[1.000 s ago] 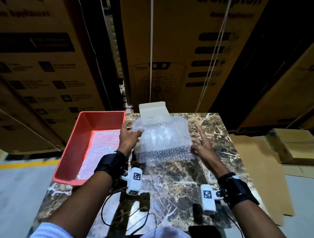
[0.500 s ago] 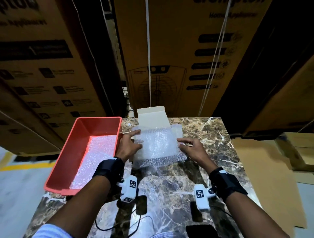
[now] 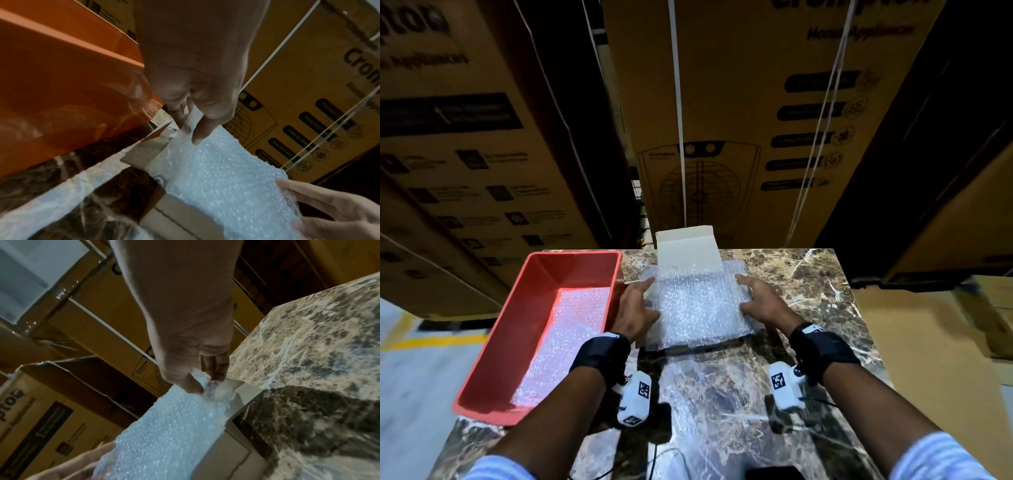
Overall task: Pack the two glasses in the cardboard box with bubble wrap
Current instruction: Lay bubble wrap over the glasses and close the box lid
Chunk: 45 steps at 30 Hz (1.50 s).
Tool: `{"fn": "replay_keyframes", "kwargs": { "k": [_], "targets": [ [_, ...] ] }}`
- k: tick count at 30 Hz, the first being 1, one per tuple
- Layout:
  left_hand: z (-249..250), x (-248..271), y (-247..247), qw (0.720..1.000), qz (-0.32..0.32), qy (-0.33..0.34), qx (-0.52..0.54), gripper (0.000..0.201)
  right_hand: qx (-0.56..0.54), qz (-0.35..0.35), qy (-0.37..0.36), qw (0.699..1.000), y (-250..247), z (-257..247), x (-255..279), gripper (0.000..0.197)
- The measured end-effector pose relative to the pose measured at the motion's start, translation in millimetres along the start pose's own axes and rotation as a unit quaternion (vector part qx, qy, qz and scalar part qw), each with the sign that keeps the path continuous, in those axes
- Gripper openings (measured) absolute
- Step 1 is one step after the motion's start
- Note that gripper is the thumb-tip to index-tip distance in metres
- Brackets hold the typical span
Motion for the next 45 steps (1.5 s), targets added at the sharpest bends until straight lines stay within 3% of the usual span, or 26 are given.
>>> {"fn": "replay_keyframes", "kwargs": {
  "k": [4,7,9,15,18,21,26,36,45],
  "targets": [
    [-4,-7,9,0.997,0.019,-0.023,-0.071,0.075,0.071,-0.024,-0.002,0.997,9,7,-10,0.083],
    [-5,-5,12,0.992,0.046,-0.007,-0.116,0.052,0.122,-0.04,-0.021,0.992,11,4,-15,0.078],
    [-6,-7,14,0.989,0.048,-0.004,-0.141,0.048,0.132,-0.046,-0.031,0.99,12,1,-18,0.076],
    [12,-4,6,0.951,0.08,0.008,-0.299,0.07,0.197,-0.078,-0.058,0.976,5,-16,-22,0.083],
    [16,-5,9,0.922,0.011,-0.014,-0.387,0.098,0.247,-0.11,-0.088,0.959,4,-28,-28,0.09],
    [14,-7,10,0.905,-0.027,-0.035,-0.422,0.106,0.264,-0.172,-0.096,0.944,16,-34,-31,0.103],
    [5,-8,18,0.909,-0.054,-0.055,-0.409,0.106,0.292,-0.227,-0.092,0.925,31,-38,-32,0.11],
    [1,-7,27,0.898,-0.048,-0.065,-0.434,0.125,0.338,-0.251,-0.075,0.904,31,-30,-42,0.116],
    [-1,-27,32,0.881,-0.046,-0.061,-0.468,0.136,0.423,-0.29,-0.041,0.857,46,-31,-48,0.132]
  ]
}}
Point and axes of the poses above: each hand's wrist, its own x-axis away from the middle knuckle, its own y-axis out of the palm, z = x × y, the point moved 8 cm from there along -x, towards the middle knuckle, and after that the axes turned 14 degrees about -y, right-handed, at the moved point
